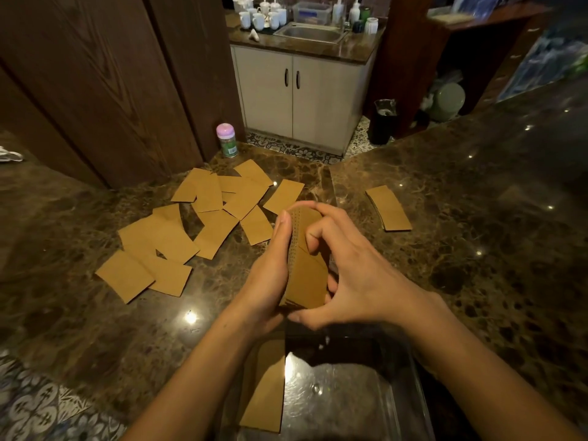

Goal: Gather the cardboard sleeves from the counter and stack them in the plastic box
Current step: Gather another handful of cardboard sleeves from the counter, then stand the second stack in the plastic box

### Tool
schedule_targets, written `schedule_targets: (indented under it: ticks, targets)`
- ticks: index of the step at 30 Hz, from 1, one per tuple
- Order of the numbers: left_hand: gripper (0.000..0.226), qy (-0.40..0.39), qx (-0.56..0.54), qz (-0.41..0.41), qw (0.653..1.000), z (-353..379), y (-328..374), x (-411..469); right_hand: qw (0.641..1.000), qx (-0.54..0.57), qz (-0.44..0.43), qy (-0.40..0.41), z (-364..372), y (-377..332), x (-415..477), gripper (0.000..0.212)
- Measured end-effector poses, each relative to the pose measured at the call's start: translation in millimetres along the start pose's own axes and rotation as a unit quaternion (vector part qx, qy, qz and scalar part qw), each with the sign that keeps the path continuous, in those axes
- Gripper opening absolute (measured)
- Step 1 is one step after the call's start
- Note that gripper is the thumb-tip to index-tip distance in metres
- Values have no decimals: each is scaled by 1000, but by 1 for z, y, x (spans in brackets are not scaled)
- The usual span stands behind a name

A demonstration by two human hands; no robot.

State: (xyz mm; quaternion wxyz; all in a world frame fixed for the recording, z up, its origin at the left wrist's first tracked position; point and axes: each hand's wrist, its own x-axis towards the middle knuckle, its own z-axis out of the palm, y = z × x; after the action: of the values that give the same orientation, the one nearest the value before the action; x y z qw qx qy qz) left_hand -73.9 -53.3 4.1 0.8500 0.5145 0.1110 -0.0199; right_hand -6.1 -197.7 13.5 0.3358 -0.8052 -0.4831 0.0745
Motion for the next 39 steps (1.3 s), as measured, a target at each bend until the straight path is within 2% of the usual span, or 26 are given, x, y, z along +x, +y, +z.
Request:
schedule_targets:
  ticks: [2, 6, 9, 12, 17, 23, 29, 31, 33, 36, 37, 39]
  targets:
    - [50, -18, -18, -11, 1000, -1, 2, -4, 1000, 0, 0, -1, -3, -3, 0, 79]
    - [36, -23, -54, 10, 998, -4, 4, -12, 998, 27, -9, -50, -6, -13, -3, 74]
    - [43, -6, -94, -3, 996, -8, 3, -21, 999, 24, -22, -41, -6, -20, -5, 69]
    - [42, -17, -105, 4, 994, -10, 2, -33, 999, 3, -32, -33, -2, -26, -7, 72]
    - [35, -6, -117, 16, 993, -12, 4, -54, 997, -30, -30, -72, 6, -40, -11, 76]
    - [48, -1, -114, -10, 993, -14, 0, -73, 995, -65, -67, -45, 18, -56, -19, 74]
    - [48, 25, -136, -8, 990, -18, -2, -90, 995, -54, -81, -32, 29, -68, -28, 77]
    - [52, 43, -63, -7, 997, -22, -3, -95, 995, -55, -75, -34, 32, -69, -35, 79]
    - [57, 98, 114, 23, 988, -28, -4, -99, 995, -65, -63, -40, 35, -68, -44, 79]
    - [51, 201, 323, 123, 917, -47, -7, -101, 992, -87, -31, -92, 42, -63, -55, 80]
    - [43, 214, 385, 151, 885, -56, -11, -100, 988, -98, -18, -120, 47, -62, -58, 81]
    - [36, 183, 494, 146, 837, -67, -23, -102, 977, -133, -1, -166, 59, -61, -62, 83]
